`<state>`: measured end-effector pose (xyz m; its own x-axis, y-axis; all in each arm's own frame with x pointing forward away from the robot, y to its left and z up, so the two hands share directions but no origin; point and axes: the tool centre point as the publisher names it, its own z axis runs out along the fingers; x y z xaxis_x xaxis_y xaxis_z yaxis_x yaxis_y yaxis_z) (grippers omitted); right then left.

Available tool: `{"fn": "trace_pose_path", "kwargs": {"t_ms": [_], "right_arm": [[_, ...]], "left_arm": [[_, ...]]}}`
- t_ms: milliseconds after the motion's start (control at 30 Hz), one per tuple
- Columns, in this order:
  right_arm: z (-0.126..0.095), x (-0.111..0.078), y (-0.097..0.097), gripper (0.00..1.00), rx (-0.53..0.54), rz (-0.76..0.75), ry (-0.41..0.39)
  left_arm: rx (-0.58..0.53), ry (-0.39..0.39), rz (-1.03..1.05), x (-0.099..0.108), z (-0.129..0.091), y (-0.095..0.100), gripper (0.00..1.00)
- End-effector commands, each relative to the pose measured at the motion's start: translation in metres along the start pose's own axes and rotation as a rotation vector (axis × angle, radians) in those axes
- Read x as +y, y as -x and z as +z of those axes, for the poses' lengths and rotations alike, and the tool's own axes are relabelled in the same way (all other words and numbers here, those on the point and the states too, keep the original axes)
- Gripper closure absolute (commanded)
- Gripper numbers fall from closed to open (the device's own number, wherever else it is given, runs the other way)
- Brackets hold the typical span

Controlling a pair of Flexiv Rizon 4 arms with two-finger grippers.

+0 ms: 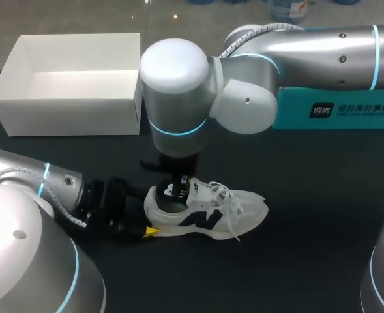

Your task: Take the shoe out of the shoebox, open the shoe tongue, remove and reinsert the insole, then place the shoe into the shoebox

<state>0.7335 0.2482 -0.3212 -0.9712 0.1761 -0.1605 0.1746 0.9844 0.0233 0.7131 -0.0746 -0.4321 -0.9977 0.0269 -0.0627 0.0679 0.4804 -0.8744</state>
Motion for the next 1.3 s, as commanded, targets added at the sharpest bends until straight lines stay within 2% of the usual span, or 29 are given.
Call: {"fn": "trace_pose_path", "kwargs": {"t_ms": [33, 200, 733, 933, 1100, 1300], "right_arm": [[-0.001, 0.004, 0.006, 1.00, -0.010, -0.005, 0.012], [-0.007, 0.008, 0.017, 1.00, -0.030, -0.013, 0.024], [-0.014, 0.044, 0.035, 1.00, -0.064, -0.070, 0.111], [0.002, 0.052, 0.030, 1.00, -0.014, -0.083, 0.145], [0.012, 0.050, 0.020, 1.00, 0.018, -0.082, 0.160], [0.007, 0.049, 0.024, 1.00, -0.012, -0.073, 0.211]], "left_arm": [[0.001, 0.002, 0.000, 0.005, 0.005, -0.002, 1.00], [0.001, 0.002, 0.000, 0.005, 0.005, -0.002, 1.00], [0.001, 0.002, 0.000, 0.005, 0.005, -0.002, 1.00], [0.001, 0.002, 0.000, 0.005, 0.005, -0.002, 1.00], [0.001, 0.002, 0.000, 0.005, 0.005, -0.002, 1.00], [0.001, 0.002, 0.000, 0.005, 0.005, -0.002, 1.00]]}}
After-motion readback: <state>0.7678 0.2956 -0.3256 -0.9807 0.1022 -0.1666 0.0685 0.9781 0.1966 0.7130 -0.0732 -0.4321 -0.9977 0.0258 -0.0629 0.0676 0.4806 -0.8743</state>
